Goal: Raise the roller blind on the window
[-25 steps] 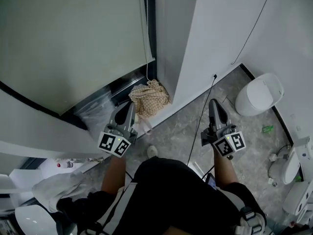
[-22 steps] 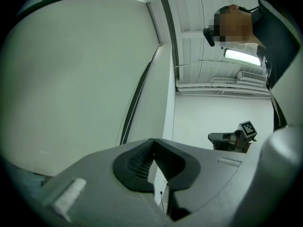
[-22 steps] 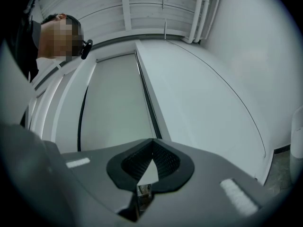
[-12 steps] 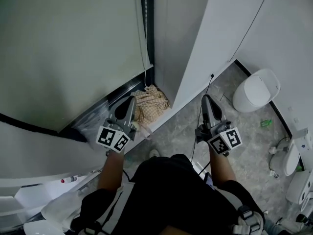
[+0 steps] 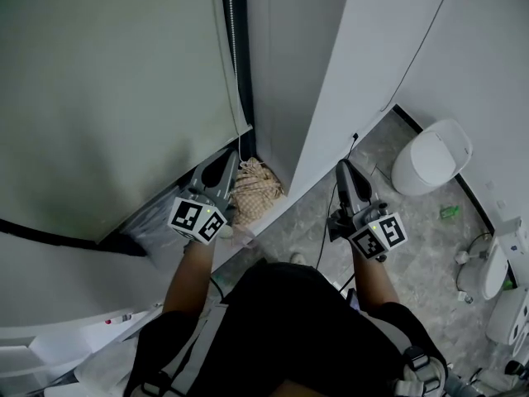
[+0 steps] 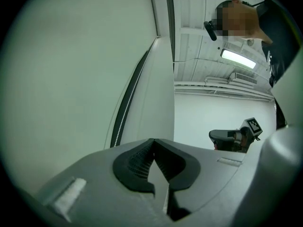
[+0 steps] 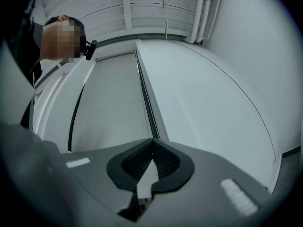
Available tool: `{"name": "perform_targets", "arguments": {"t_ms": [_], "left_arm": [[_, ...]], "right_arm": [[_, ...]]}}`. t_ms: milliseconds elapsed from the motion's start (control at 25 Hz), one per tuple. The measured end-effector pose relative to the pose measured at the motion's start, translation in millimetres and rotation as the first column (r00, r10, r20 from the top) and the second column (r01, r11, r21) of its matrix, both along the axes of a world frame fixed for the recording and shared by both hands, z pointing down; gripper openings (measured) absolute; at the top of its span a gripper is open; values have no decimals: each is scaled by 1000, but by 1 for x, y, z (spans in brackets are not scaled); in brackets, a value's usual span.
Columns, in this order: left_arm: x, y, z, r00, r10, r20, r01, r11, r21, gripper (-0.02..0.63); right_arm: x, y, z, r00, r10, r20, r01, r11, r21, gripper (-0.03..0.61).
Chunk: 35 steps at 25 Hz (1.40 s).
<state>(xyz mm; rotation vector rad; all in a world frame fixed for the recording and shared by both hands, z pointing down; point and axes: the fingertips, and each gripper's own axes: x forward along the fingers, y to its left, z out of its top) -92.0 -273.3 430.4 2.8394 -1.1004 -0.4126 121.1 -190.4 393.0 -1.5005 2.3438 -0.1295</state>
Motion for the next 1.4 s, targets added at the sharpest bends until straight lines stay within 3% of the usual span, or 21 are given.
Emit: {"name": "perform_targets", "arguments": {"t_ms": [440, 680, 800, 1080, 1400], "left_arm": [[45, -83, -37, 1000, -6, 15, 5, 1000, 25, 5], [64, -127, -48, 1000, -12, 0, 12, 1000, -15, 94], [72, -144, -56, 1000, -15, -1, 15, 1000, -5, 105], [90, -164, -55, 999, -11, 36, 11, 1000, 1, 127], [96, -167, -57, 999, 25, -35, -25, 1000, 6, 114]], "right_arm": [[20, -35, -11, 999, -41, -15, 42, 998, 43, -2], [33, -36, -5, 1000, -28, -9, 28, 999, 33, -2], [45, -35, -3, 1000, -8, -2, 8, 1000, 30, -2], [64, -31, -2, 1000, 24, 3, -24, 999, 27, -2], [74, -27, 2, 1000, 31, -2, -30, 999, 22, -2]]}}
